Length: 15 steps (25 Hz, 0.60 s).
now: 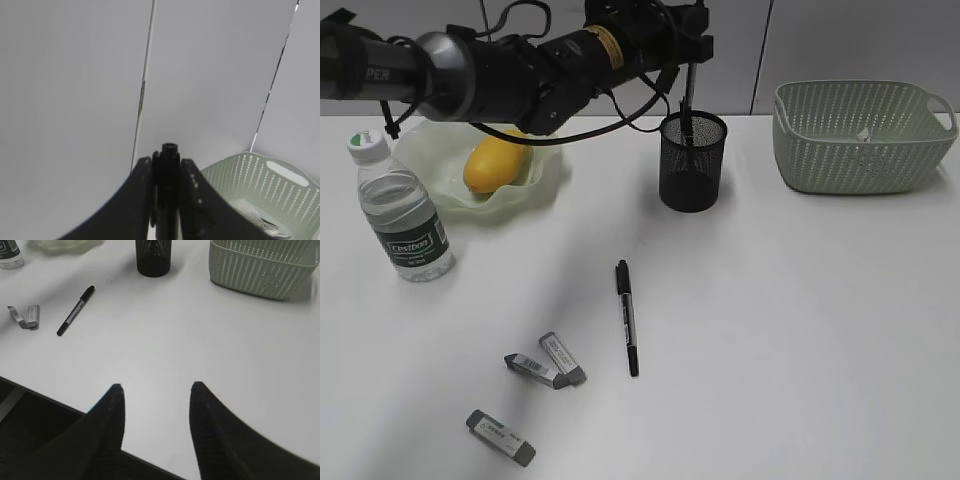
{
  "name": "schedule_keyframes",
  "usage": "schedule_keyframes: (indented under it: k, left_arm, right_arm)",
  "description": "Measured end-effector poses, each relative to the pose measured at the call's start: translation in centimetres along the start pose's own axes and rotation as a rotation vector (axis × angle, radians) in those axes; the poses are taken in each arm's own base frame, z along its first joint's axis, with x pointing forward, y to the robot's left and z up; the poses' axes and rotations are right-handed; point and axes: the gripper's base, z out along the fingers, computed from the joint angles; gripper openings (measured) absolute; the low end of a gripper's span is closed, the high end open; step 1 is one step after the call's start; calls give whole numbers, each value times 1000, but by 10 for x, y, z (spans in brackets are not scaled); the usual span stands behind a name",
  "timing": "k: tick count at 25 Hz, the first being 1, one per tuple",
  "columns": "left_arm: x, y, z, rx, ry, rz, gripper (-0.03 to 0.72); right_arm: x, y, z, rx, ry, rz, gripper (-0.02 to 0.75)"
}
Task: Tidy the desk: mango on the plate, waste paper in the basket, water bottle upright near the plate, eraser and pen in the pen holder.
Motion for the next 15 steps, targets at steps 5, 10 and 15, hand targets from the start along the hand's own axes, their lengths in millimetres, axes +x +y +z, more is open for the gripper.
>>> schedule_keyframes:
  k: [5, 10, 15]
  left_arm:
    - [10, 2, 2, -5, 21, -3, 224]
    - [8, 2, 1, -27, 54, -1, 386]
    - [-40, -1, -22, -207, 250, 19, 414]
  right_arm:
    - [0, 0, 0, 0, 0, 0, 349]
    - [0, 0, 0, 0, -1, 0, 349]
    - [0, 0, 0, 0, -1, 0, 349]
